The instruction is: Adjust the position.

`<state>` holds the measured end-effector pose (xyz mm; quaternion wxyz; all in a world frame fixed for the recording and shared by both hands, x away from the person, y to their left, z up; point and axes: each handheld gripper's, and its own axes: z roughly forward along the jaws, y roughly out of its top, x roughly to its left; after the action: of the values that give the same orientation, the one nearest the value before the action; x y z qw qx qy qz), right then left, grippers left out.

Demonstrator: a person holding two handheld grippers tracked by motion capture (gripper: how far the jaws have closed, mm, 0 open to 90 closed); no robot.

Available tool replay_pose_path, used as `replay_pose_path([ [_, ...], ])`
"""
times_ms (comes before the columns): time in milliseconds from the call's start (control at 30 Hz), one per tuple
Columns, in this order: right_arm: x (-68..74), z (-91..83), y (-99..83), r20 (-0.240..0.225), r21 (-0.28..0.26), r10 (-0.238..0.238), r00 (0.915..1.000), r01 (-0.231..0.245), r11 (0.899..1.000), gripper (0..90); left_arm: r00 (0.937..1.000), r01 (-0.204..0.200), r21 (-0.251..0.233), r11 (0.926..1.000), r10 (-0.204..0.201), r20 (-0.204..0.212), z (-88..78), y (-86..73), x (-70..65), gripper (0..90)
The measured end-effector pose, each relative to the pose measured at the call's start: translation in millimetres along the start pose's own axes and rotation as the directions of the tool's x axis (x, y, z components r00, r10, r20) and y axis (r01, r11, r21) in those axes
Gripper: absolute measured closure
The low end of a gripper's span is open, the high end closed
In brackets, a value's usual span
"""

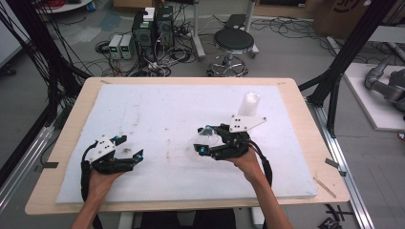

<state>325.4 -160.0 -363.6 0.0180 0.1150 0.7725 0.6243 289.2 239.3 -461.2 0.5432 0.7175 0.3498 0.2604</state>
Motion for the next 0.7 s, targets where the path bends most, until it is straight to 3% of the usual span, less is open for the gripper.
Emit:
replay_pose_path([
  [133,-1.6,-1.8,0.5,-0.002,0.001,0.000,1.0000,0.000,1.000,41.3,0.9993,-0.011,-0.037,0.9993,0.012,0.036,-7.2,9.6,3.6,14.5],
  [200,-2.6,-2.2,0.9,-0.004,0.001,-0.003,1.0000,0.003,1.000,41.4,0.9972,-0.013,-0.050,0.9987,0.017,0.073,-11.0,15.9,5.4,14.4],
  [267,-3.6,-2.7,1.6,-0.009,-0.001,0.001,1.0000,-0.001,1.000,41.4,0.9909,-0.023,-0.060,0.9980,0.031,0.131,-13.7,23.5,6.9,14.2],
  [333,-4.6,-3.0,3.0,-0.019,-0.006,-0.005,0.9998,0.005,1.000,41.5,0.9731,-0.042,-0.056,0.9975,0.054,0.224,-14.7,31.8,9.0,14.2],
  [433,-5.7,-3.1,4.4,-0.029,-0.017,-0.003,0.9996,0.003,1.000,41.7,0.9459,-0.088,-0.053,0.9947,0.100,0.309,-14.3,44.8,9.4,14.2],
  [533,-6.2,-2.6,5.5,-0.039,-0.024,-0.003,0.9992,0.002,1.000,41.7,0.9181,-0.114,-0.057,0.9918,0.127,0.375,-10.2,59.7,7.1,14.2],
  [700,-6.3,-0.7,7.6,-0.051,-0.028,-0.009,0.9987,0.008,1.000,41.7,0.8788,-0.132,-0.080,0.9880,0.154,0.452,0.6,76.4,-4.2,14.2],
])
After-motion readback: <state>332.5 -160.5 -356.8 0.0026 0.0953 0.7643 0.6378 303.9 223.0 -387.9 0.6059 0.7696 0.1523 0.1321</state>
